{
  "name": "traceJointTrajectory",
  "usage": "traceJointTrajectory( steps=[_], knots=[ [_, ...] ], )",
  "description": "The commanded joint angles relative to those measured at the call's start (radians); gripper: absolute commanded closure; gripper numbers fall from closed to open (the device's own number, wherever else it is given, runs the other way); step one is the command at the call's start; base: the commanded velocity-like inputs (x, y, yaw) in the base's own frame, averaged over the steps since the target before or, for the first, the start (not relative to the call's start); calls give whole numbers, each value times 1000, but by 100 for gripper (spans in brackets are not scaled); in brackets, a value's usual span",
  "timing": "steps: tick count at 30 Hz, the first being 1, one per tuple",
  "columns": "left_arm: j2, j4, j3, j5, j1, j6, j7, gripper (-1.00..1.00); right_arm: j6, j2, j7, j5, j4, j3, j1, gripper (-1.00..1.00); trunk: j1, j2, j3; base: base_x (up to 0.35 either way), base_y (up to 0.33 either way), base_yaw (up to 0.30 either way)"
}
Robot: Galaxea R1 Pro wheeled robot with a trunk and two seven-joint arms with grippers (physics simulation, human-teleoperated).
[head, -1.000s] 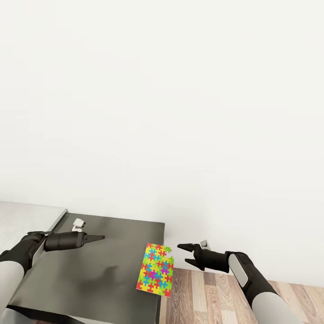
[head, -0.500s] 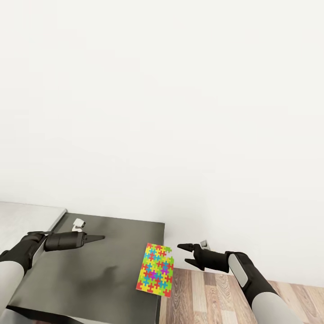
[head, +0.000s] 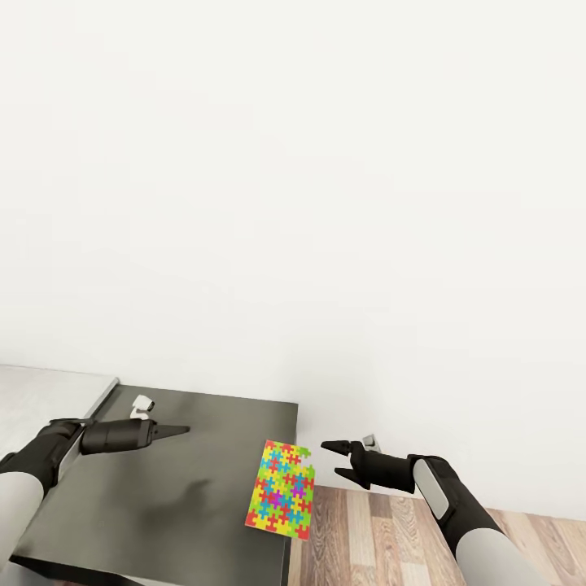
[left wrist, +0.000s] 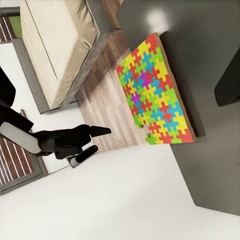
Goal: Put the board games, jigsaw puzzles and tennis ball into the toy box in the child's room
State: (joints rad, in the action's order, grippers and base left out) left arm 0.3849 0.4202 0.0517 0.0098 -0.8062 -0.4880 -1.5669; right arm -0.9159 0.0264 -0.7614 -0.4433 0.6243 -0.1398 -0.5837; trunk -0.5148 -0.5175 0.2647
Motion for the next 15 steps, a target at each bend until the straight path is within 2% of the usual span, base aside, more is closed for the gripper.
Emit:
traceJointTrajectory(
  steps=[1, 15],
  knots=[
    [0, 0, 0, -1, -1, -11, -4, -100, -4, 0, -4, 3, 0, -3, -1, -100, 0, -2, 2, 0, 0, 0],
    [1, 0, 0, -1, -1, -11, -4, -100, -6, 1, -3, 5, -3, -3, -1, -100, 0, -2, 2, 0, 0, 0]
  ],
)
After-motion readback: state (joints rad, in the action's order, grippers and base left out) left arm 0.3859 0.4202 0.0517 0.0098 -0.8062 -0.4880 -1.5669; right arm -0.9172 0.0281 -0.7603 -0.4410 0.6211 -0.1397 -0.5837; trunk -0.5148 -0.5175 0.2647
